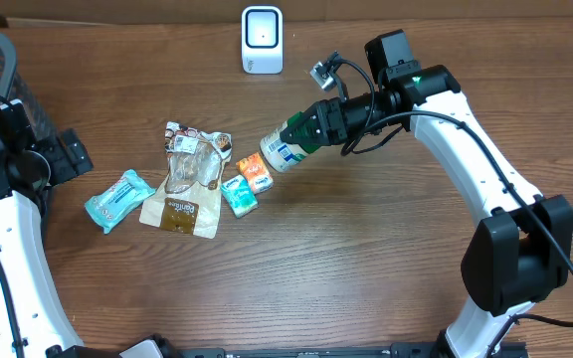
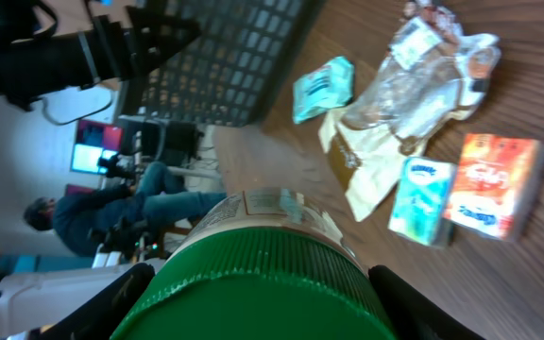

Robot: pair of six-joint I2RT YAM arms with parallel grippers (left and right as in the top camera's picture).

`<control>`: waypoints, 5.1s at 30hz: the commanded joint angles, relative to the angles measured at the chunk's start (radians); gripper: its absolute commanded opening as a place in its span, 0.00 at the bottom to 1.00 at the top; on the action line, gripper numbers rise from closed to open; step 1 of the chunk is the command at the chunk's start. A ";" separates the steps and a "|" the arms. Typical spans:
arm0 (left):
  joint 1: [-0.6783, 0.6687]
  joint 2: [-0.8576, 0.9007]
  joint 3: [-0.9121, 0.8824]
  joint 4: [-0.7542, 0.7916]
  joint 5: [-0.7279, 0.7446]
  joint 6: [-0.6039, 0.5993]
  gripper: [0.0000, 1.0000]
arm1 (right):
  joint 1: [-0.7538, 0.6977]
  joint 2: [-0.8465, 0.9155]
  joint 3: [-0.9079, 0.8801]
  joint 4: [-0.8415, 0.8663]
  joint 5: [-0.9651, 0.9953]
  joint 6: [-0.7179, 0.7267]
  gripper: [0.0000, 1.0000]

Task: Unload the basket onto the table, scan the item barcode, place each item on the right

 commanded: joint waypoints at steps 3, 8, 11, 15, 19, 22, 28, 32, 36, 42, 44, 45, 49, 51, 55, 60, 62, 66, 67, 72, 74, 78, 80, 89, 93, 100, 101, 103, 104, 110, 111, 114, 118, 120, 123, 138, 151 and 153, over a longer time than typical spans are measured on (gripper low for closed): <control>0.012 -0.013 0.004 0.005 -0.014 -0.007 1.00 | -0.006 -0.037 0.028 -0.007 -0.183 -0.076 0.58; 0.012 -0.013 0.004 0.005 -0.014 -0.007 1.00 | -0.028 -0.038 0.028 -0.008 -0.264 -0.079 0.58; 0.012 -0.013 0.004 0.005 -0.014 -0.007 1.00 | -0.055 -0.037 0.028 -0.008 -0.338 -0.077 0.59; 0.012 -0.013 0.004 0.005 -0.014 -0.007 1.00 | -0.076 -0.037 0.028 -0.008 -0.385 -0.075 0.59; 0.012 -0.013 0.004 0.005 -0.014 -0.007 1.00 | -0.082 -0.038 0.028 -0.009 -0.388 -0.075 0.59; 0.012 -0.013 0.004 0.005 -0.014 -0.006 1.00 | -0.082 -0.037 0.028 -0.009 -0.347 -0.075 0.59; 0.012 -0.013 0.004 0.005 -0.014 -0.007 1.00 | -0.013 -0.037 0.027 -0.041 0.162 -0.048 0.59; 0.012 -0.013 0.004 0.005 -0.014 -0.007 1.00 | 0.068 -0.037 0.021 -0.021 0.602 0.035 0.59; 0.012 -0.013 0.004 0.005 -0.014 -0.007 0.99 | 0.149 -0.033 -0.021 0.039 0.966 0.135 0.59; 0.012 -0.013 0.004 0.005 -0.014 -0.007 1.00 | 0.216 -0.010 -0.107 0.125 1.054 0.164 0.59; 0.012 -0.013 0.004 0.005 -0.014 -0.007 1.00 | 0.219 0.002 -0.130 0.147 1.072 0.183 0.59; 0.012 -0.013 0.004 0.005 -0.014 -0.006 1.00 | 0.218 0.009 -0.141 0.158 1.078 0.188 0.59; 0.012 -0.013 0.004 0.005 -0.014 -0.007 1.00 | 0.218 0.053 -0.156 0.174 1.091 0.188 0.59; 0.012 -0.013 0.004 0.005 -0.014 -0.007 0.99 | 0.220 0.068 -0.156 0.175 1.124 0.188 0.59; 0.012 -0.013 0.004 0.005 -0.014 -0.006 1.00 | 0.224 0.089 -0.156 0.182 1.152 0.188 0.63; 0.012 -0.013 0.004 0.005 -0.014 -0.007 0.99 | 0.224 0.092 -0.156 0.177 1.151 0.188 0.67; 0.012 -0.013 0.004 0.005 -0.014 -0.007 1.00 | 0.224 0.092 -0.156 0.168 1.151 0.188 0.70; 0.012 -0.013 0.004 0.005 -0.014 -0.006 1.00 | 0.224 0.092 -0.151 0.145 1.148 0.187 0.74; 0.012 -0.013 0.004 0.005 -0.014 -0.007 1.00 | 0.224 0.092 -0.148 0.138 1.148 0.188 0.75; 0.012 -0.013 0.004 0.005 -0.014 -0.007 1.00 | 0.224 0.092 -0.122 0.100 1.148 0.188 0.77; 0.012 -0.013 0.004 0.005 -0.014 -0.007 1.00 | 0.224 0.092 -0.104 0.084 1.148 0.188 0.77; 0.012 -0.013 0.004 0.005 -0.014 -0.007 1.00 | 0.224 0.092 -0.055 0.043 1.148 0.183 0.76; 0.012 -0.013 0.004 0.005 -0.014 -0.007 1.00 | 0.224 0.092 -0.046 0.035 1.148 0.184 0.75; 0.012 -0.013 0.004 0.005 -0.014 -0.006 1.00 | 0.224 0.092 -0.043 0.003 1.148 0.184 0.69; 0.012 -0.013 0.004 0.005 -0.014 -0.007 1.00 | 0.224 0.092 -0.045 0.000 1.147 0.184 0.71; 0.012 -0.013 0.004 0.005 -0.014 -0.007 1.00 | 0.224 0.092 -0.057 0.001 1.147 0.184 0.75; 0.012 -0.013 0.004 0.005 -0.014 -0.006 1.00 | 0.224 0.092 -0.064 0.003 1.147 0.184 0.76; 0.012 -0.013 0.004 0.005 -0.014 -0.006 1.00 | 0.224 0.092 -0.064 0.003 1.148 0.184 0.76; 0.012 -0.013 0.004 0.005 -0.014 -0.007 1.00 | 0.224 0.092 -0.064 0.008 1.147 0.184 0.76; 0.012 -0.013 0.004 0.005 -0.014 -0.007 1.00 | 0.224 0.092 -0.064 0.022 1.147 0.184 0.75; 0.012 -0.013 0.004 0.005 -0.014 -0.006 1.00 | 0.224 0.092 -0.064 0.022 1.147 0.184 0.76; 0.012 -0.013 0.004 0.005 -0.014 -0.006 1.00 | 0.225 0.100 -0.064 0.021 1.147 0.184 0.77; 0.012 -0.013 0.004 0.005 -0.014 -0.007 1.00 | 0.225 0.117 -0.064 0.026 1.148 0.184 0.77; 0.012 -0.013 0.004 0.005 -0.014 -0.007 1.00 | 0.225 0.120 -0.064 0.031 1.148 0.185 0.76; 0.012 -0.013 0.004 0.005 -0.014 -0.007 1.00 | 0.225 0.120 -0.064 0.034 1.147 0.185 0.71; 0.012 -0.013 0.004 0.005 -0.014 -0.007 1.00 | 0.185 0.087 -0.002 0.018 0.895 0.232 0.44; 0.012 -0.013 0.004 0.005 -0.014 -0.007 1.00 | -0.063 -0.106 0.037 0.047 0.061 0.233 0.44; 0.012 -0.013 0.004 0.005 -0.014 -0.007 0.99 | -0.108 -0.112 0.037 0.064 -0.111 0.235 0.44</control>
